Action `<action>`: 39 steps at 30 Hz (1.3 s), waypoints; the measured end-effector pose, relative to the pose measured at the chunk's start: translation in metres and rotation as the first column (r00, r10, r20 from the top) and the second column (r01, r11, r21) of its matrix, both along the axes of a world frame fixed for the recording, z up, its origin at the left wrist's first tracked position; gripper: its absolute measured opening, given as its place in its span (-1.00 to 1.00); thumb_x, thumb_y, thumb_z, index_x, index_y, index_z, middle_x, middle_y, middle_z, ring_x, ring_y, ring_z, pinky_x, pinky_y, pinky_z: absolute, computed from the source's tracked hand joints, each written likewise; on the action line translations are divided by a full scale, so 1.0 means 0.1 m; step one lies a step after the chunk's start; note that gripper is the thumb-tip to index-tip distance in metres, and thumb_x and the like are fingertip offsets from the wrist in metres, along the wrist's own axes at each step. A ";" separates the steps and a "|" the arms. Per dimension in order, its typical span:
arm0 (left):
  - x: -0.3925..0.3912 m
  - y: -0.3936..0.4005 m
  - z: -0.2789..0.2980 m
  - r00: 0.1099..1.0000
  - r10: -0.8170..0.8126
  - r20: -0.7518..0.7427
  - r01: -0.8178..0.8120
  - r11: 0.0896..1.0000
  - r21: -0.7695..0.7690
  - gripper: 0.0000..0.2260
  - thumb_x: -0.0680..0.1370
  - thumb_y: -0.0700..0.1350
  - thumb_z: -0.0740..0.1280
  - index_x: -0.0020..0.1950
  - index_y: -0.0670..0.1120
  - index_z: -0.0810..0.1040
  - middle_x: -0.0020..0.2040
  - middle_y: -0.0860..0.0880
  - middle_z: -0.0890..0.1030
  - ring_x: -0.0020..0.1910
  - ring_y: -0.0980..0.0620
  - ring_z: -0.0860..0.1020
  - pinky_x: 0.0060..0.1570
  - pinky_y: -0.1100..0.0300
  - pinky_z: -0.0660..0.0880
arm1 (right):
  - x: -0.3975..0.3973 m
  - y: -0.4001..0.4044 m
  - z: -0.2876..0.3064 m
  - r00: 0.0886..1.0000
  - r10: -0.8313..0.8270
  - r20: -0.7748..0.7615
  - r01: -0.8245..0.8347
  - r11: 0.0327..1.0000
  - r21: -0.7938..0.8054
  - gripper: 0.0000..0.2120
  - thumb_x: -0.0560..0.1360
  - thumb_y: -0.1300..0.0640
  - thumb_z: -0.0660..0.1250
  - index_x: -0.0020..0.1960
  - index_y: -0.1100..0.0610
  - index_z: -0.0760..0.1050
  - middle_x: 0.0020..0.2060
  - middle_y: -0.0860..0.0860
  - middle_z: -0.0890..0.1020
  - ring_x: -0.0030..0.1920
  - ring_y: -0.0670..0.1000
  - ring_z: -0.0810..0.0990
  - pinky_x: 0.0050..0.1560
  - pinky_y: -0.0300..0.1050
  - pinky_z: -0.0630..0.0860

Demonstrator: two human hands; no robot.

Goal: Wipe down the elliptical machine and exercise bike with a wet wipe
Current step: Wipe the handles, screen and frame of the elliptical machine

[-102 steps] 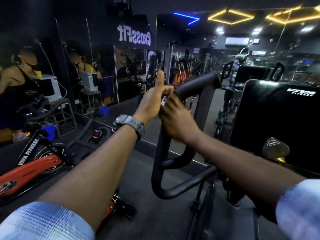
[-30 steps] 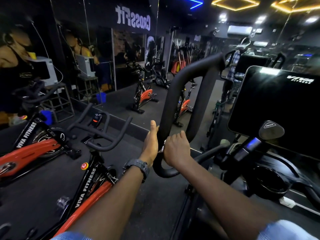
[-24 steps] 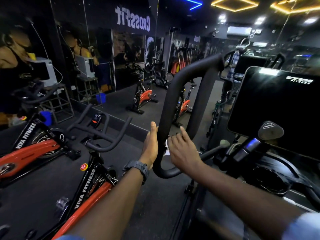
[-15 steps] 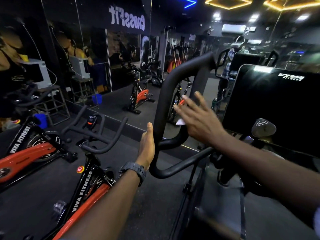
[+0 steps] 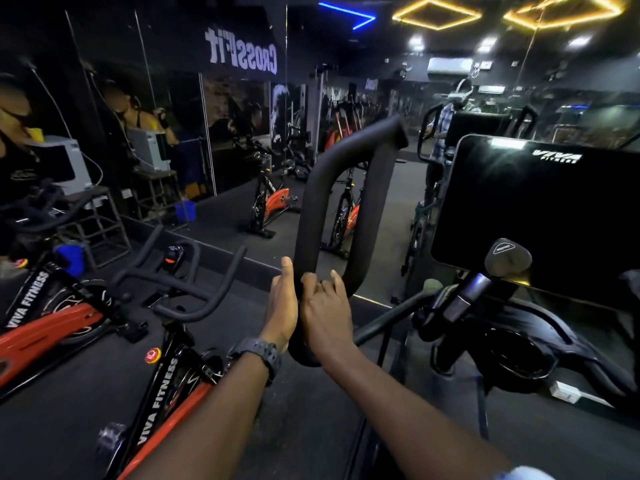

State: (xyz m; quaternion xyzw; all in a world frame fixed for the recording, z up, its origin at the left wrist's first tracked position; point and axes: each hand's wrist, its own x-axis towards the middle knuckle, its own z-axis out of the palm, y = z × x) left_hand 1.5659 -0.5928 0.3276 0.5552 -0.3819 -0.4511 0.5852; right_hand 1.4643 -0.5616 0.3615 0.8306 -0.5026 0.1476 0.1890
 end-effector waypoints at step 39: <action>-0.74 0.44 0.76 0.970 -0.219 0.104 0.239 0.938 -0.250 0.11 0.25 0.72 -0.04 0.57 0.02 0.34 0.54 0.12 0.38 0.52 0.21 0.31 0.56 0.15 0.15 | -0.61 -0.83 1.68 -0.191 -0.047 0.980 -0.478 0.877 -0.051 -0.47 0.63 -0.26 0.00 0.51 -0.05 0.26 0.44 -0.13 0.39 0.41 -0.18 0.36 0.48 -0.06 0.24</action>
